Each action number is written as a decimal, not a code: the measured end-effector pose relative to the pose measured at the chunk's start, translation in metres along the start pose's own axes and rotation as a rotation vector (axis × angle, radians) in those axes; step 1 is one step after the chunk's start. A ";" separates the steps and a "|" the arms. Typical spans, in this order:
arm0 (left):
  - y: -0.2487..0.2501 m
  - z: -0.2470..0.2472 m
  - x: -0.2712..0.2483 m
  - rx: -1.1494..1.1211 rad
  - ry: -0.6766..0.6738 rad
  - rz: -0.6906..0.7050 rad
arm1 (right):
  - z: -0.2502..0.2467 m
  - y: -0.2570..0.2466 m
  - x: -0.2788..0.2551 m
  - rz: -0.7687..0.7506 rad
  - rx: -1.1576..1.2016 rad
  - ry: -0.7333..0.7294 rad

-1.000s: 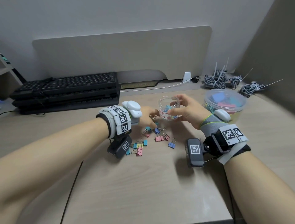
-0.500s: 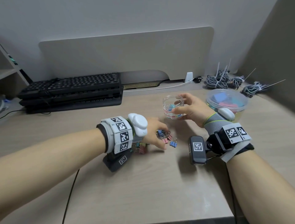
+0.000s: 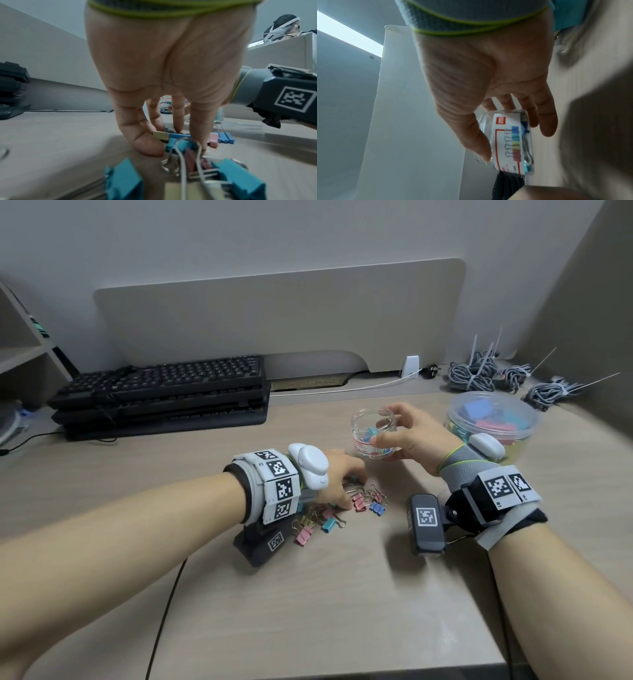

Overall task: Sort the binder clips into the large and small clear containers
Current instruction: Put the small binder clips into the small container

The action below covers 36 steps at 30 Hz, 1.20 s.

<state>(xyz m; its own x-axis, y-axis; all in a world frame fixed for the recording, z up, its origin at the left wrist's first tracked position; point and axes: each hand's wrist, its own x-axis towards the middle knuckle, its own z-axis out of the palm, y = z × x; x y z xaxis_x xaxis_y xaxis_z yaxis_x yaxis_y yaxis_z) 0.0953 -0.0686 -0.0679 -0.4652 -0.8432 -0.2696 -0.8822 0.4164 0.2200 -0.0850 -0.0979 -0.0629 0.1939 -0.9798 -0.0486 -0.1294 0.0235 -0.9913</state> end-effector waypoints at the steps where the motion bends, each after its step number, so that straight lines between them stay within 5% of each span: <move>1: 0.001 0.000 0.000 -0.004 0.003 0.007 | 0.001 0.000 0.000 0.000 -0.002 -0.001; 19: -0.023 -0.016 -0.002 -0.307 0.073 -0.122 | 0.003 0.003 0.002 -0.008 -0.030 -0.018; 28: -0.028 -0.087 -0.014 -0.477 0.448 -0.086 | 0.005 0.004 0.002 -0.024 -0.068 -0.047; 36: 0.009 -0.078 0.004 -0.151 0.435 0.031 | 0.013 0.005 -0.002 -0.051 -0.057 -0.123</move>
<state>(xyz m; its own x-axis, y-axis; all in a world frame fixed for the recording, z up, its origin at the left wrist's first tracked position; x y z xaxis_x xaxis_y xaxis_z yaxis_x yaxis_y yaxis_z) 0.0911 -0.0943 0.0066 -0.3885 -0.9090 0.1509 -0.8329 0.4164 0.3644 -0.0734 -0.0932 -0.0695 0.3191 -0.9476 -0.0163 -0.1704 -0.0404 -0.9845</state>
